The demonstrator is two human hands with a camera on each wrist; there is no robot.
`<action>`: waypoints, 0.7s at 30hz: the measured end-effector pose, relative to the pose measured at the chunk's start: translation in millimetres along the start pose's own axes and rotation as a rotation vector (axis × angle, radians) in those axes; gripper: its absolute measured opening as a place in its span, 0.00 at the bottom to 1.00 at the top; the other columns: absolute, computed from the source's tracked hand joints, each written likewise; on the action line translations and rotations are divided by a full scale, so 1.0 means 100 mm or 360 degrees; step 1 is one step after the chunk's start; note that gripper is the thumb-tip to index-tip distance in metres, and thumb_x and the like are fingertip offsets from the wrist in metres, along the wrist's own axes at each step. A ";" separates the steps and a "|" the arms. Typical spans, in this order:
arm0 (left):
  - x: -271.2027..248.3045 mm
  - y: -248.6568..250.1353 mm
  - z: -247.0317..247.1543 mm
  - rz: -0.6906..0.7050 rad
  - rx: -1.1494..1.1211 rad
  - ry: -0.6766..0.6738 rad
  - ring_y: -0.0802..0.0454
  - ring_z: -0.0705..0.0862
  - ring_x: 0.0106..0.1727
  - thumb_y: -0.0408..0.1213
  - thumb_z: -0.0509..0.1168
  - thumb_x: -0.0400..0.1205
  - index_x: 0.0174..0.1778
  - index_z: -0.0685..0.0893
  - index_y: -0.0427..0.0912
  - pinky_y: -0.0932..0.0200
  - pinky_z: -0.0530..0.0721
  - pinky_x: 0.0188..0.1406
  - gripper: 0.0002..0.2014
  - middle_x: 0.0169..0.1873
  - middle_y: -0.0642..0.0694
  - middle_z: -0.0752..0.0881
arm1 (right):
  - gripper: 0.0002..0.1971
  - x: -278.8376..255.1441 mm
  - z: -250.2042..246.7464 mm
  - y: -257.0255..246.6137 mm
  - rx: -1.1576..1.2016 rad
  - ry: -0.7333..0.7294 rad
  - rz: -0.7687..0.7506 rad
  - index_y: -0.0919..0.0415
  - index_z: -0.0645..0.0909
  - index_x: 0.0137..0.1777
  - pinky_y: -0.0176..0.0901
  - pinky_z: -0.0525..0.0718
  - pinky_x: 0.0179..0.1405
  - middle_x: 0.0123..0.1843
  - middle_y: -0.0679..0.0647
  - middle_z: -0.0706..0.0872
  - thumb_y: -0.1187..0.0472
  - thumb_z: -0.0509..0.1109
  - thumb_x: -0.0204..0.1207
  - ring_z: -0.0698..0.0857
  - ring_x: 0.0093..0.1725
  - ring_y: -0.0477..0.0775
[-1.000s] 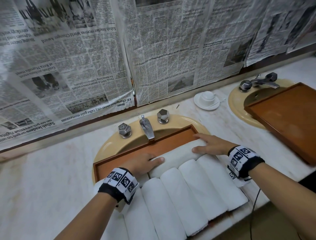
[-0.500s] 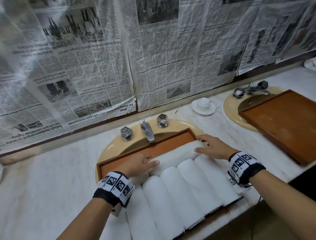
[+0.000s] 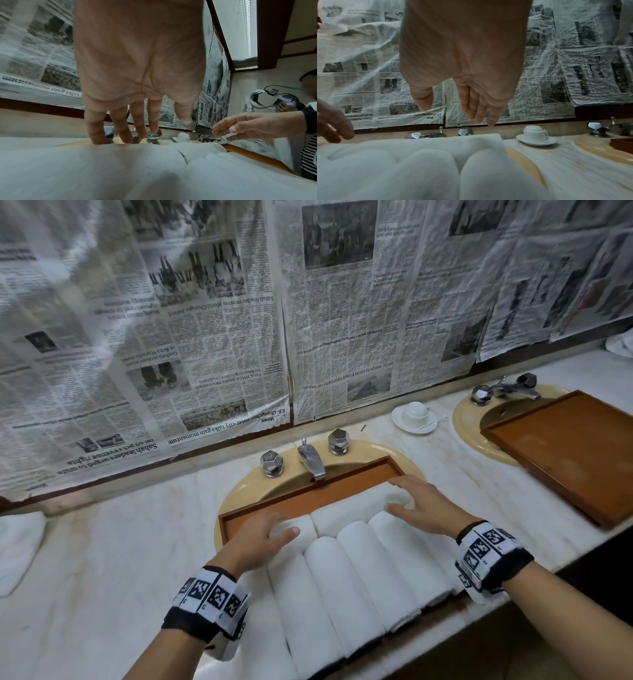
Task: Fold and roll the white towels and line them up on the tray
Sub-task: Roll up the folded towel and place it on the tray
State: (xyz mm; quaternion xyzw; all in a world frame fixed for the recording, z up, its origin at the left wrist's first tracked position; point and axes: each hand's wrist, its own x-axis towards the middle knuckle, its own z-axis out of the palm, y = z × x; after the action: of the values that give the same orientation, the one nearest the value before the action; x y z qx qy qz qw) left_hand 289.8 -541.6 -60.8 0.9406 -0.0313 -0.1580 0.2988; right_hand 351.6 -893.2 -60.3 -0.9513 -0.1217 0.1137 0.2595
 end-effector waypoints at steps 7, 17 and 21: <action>-0.63 -0.46 -0.16 0.0002 -0.0101 0.0121 0.54 0.75 0.75 0.56 0.64 0.85 0.78 0.76 0.49 0.59 0.72 0.71 0.27 0.76 0.51 0.76 | 0.35 -0.35 0.46 -0.83 -0.0161 -0.0077 -0.0115 0.52 0.65 0.84 0.43 0.66 0.78 0.83 0.47 0.67 0.38 0.67 0.80 0.67 0.80 0.49; -1.93 -1.69 -0.45 -0.0199 -0.0063 0.0148 0.54 0.72 0.77 0.63 0.61 0.84 0.81 0.71 0.53 0.55 0.71 0.76 0.31 0.79 0.53 0.73 | 0.35 -0.71 1.46 -2.42 -0.0164 -0.0151 -0.0350 0.53 0.65 0.83 0.43 0.67 0.77 0.83 0.47 0.67 0.38 0.66 0.81 0.68 0.79 0.49; -2.32 -2.08 -0.52 -0.0313 -0.0085 0.0191 0.53 0.71 0.78 0.61 0.61 0.84 0.83 0.68 0.52 0.54 0.70 0.77 0.32 0.79 0.52 0.72 | 0.36 -0.70 1.86 -2.99 -0.0194 -0.0250 -0.0472 0.55 0.64 0.83 0.48 0.68 0.77 0.83 0.51 0.66 0.37 0.64 0.81 0.68 0.80 0.52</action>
State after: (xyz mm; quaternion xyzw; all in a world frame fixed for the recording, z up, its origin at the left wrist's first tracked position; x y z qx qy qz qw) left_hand 78.4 -306.4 -75.2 0.9387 0.0831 -0.1308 0.3081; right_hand 181.6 -577.0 -49.4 -0.9250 -0.2873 0.1406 0.2051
